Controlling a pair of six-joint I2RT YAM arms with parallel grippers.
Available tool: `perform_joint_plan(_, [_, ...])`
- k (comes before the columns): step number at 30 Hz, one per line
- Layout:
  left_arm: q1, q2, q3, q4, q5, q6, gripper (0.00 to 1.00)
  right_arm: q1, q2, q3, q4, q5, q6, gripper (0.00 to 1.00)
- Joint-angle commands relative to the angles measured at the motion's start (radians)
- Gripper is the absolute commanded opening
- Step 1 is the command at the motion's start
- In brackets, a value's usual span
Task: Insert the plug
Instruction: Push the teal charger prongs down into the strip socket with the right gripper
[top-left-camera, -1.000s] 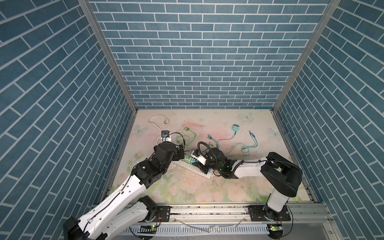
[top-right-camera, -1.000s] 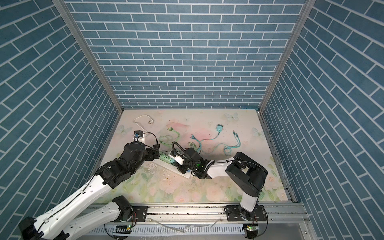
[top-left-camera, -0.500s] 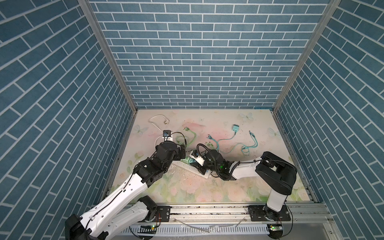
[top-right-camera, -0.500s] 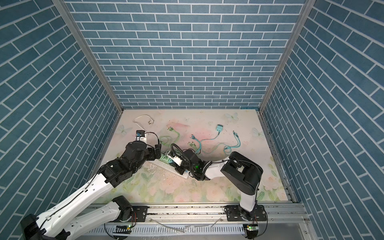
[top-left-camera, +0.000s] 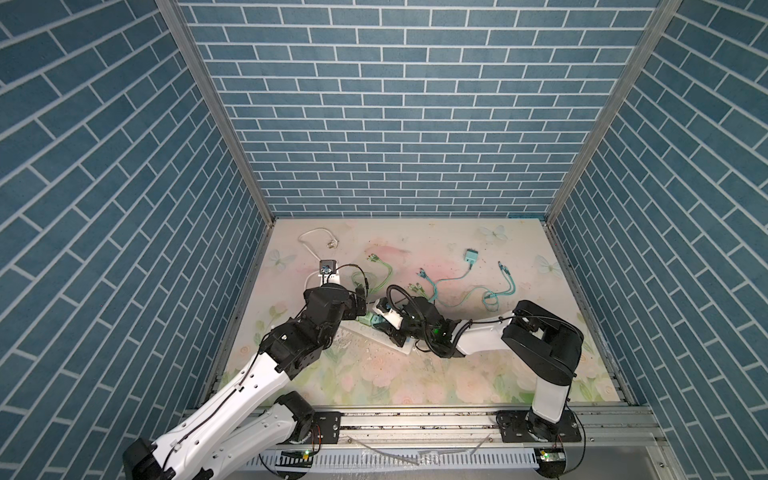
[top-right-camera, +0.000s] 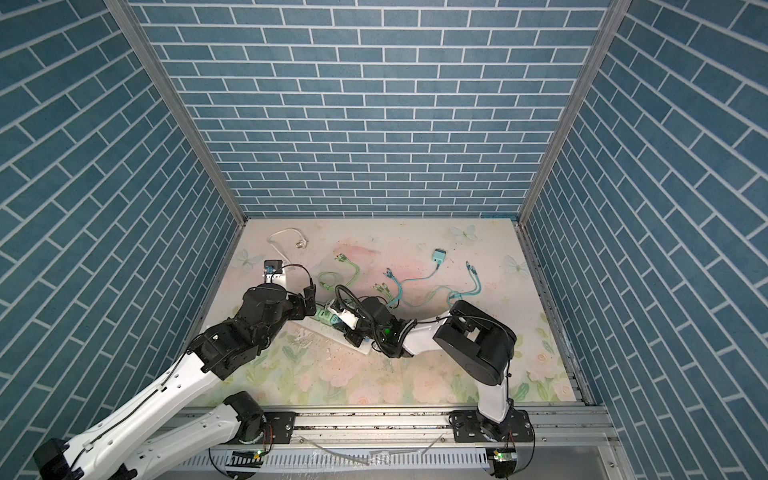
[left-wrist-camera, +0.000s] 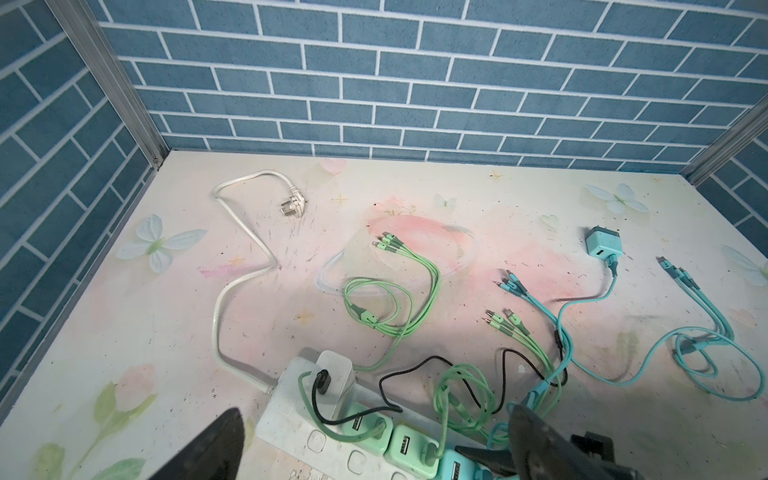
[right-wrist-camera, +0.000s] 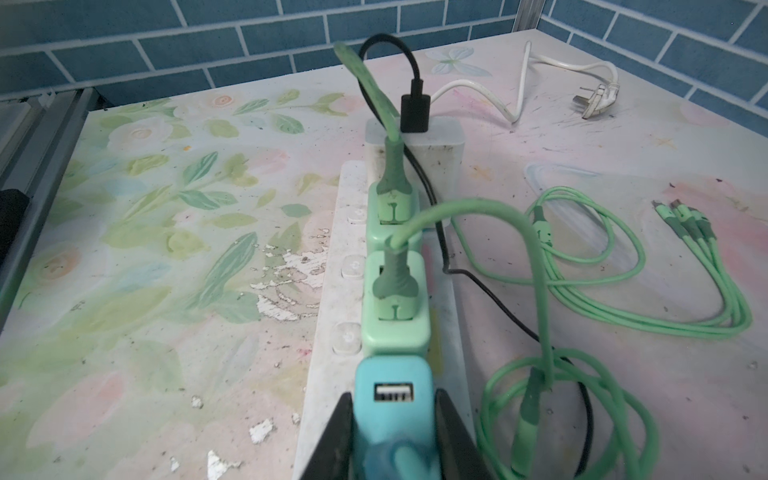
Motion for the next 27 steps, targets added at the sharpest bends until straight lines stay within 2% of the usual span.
perform_joint_plan(1, [0.006, -0.007, -0.002, -0.011, -0.033, 0.01, 1.0, 0.013, 0.096, 0.01, -0.213, -0.023, 0.03, 0.0])
perform_joint_plan(7, [0.009, -0.035, -0.012, -0.023, -0.051, 0.012, 1.0, 0.016, 0.107, 0.035, -0.207, -0.013, 0.044, 0.0])
perform_joint_plan(12, [0.009, -0.057, -0.049, 0.015, -0.041, 0.004, 1.0, 0.016, 0.065, 0.027, -0.214, -0.019, 0.048, 0.15])
perform_joint_plan(17, [0.01, -0.035, -0.047, 0.019, -0.021, 0.017, 1.0, 0.016, 0.034, 0.018, -0.194, -0.02, 0.05, 0.26])
perform_joint_plan(27, [0.01, 0.019, -0.044, 0.024, 0.008, 0.013, 1.0, 0.015, 0.03, 0.028, -0.185, -0.049, 0.05, 0.38])
